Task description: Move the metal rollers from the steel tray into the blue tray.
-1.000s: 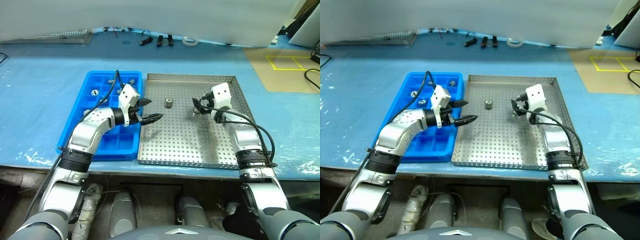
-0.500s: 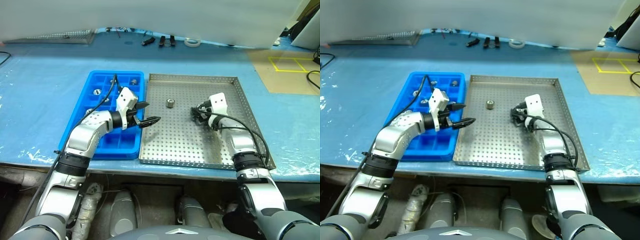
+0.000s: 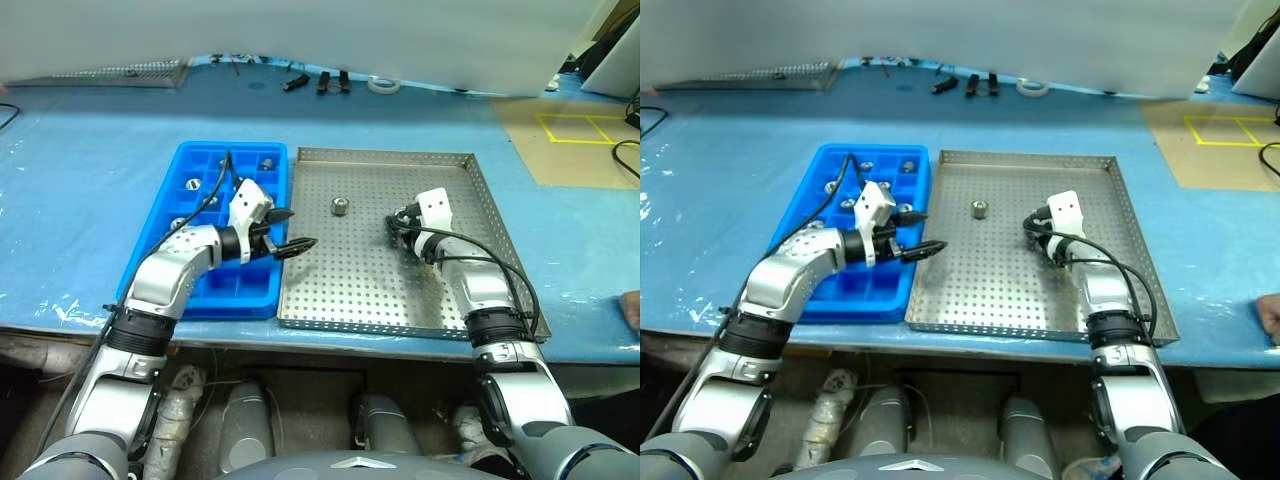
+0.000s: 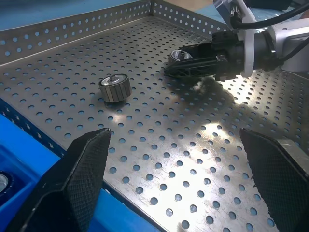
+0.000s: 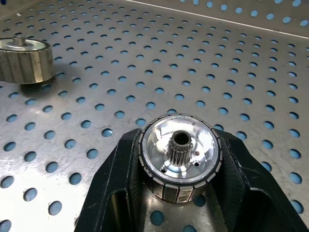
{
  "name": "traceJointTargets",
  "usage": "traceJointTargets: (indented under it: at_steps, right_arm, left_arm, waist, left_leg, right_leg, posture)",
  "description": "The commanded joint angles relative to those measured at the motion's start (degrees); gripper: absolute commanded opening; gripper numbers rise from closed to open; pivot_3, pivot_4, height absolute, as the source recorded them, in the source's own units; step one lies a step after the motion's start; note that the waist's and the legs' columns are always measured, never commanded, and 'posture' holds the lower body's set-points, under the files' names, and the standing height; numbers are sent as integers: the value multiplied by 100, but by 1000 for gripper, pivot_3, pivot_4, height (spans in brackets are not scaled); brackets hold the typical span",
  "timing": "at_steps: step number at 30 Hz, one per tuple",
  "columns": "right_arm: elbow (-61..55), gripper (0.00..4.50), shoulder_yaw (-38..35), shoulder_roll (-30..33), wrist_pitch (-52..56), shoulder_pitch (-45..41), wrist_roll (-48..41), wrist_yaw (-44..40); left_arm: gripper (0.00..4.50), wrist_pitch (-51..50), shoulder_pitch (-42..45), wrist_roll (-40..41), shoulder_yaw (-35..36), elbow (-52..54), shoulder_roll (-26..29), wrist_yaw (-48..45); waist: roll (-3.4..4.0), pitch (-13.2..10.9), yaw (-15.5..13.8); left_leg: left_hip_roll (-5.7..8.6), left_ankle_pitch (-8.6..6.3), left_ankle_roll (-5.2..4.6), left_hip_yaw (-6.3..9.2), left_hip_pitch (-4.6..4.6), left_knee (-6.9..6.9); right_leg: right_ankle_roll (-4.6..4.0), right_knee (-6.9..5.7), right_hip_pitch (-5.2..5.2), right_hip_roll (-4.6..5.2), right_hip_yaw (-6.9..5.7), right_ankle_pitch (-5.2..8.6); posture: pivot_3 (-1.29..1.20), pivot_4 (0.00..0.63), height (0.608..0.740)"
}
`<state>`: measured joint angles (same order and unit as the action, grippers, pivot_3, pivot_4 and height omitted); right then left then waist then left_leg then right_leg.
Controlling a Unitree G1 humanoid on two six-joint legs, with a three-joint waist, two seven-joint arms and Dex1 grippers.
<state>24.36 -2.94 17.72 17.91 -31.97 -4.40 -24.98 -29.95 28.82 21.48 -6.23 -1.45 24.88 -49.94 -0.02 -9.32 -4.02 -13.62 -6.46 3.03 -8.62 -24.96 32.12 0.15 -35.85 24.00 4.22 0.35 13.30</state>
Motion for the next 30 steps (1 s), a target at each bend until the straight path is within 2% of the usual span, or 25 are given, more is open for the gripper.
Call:
traceJointTargets:
  at_steps: [1, 7, 10, 20, 26, 30]
  right_arm:
    - [-822, 1658, 159, 59, 92, -104, -224, -438]
    - [-1879, 1658, 711, 103, 669, -373, -821, -1824]
    - [-1986, 1658, 1070, 28, 783, -727, -1018, -2464]
    - [-789, 1658, 2012, -691, 518, -1491, -899, -3589]
    - [48, 1658, 2447, -978, 165, -1654, -441, -3729]
    - [129, 1658, 2507, -1040, 153, -1683, -377, -3883]
  left_arm:
    - [4500, -172, -125, 215, 251, 459, 207, -70]
    - [4500, -491, -604, 529, 557, 1103, 674, -170]
    - [4500, -691, -982, 739, 930, 1593, 881, 6]
    - [4500, -941, -2842, 1139, 2344, 3150, 1073, 873]
    - [4500, -963, -3634, 1352, 2783, 3677, 1013, 1151]
    - [4500, -955, -3969, 1478, 2878, 3935, 969, 1275]
  waist:
    - [2, -1, 5]
    - [5, -3, -60]
    - [7, -4, -136]
    - [8, -5, -568]
    - [10, -7, -988]
    - [12, -8, -1236]
  left_leg:
    - [-1, 0, 0, 0, 0, 0]
    - [-4, -1, -1, 1, 3, -15]
    - [-4, -3, -5, 2, 1, -17]
    - [-7, -9, -12, 10, -10, -49]
    - [-6, -9, -12, 15, -15, -64]
    - [-7, -9, -10, 17, -10, -79]
  right_leg:
    - [0, 0, 1, 0, 0, 0]
    - [-2, 6, 2, -2, -5, 2]
    - [-3, 9, 4, -1, -7, 2]
    - [-14, 16, 16, 1, -27, 11]
    - [-16, 16, 22, 3, -32, 15]
    - [-15, 16, 23, 3, -23, 16]
  posture:
    - [-1, 150, 740]
    - [115, 150, 740]
    - [192, 150, 740]
    - [464, 150, 740]
    - [554, 150, 740]
    - [582, 150, 740]
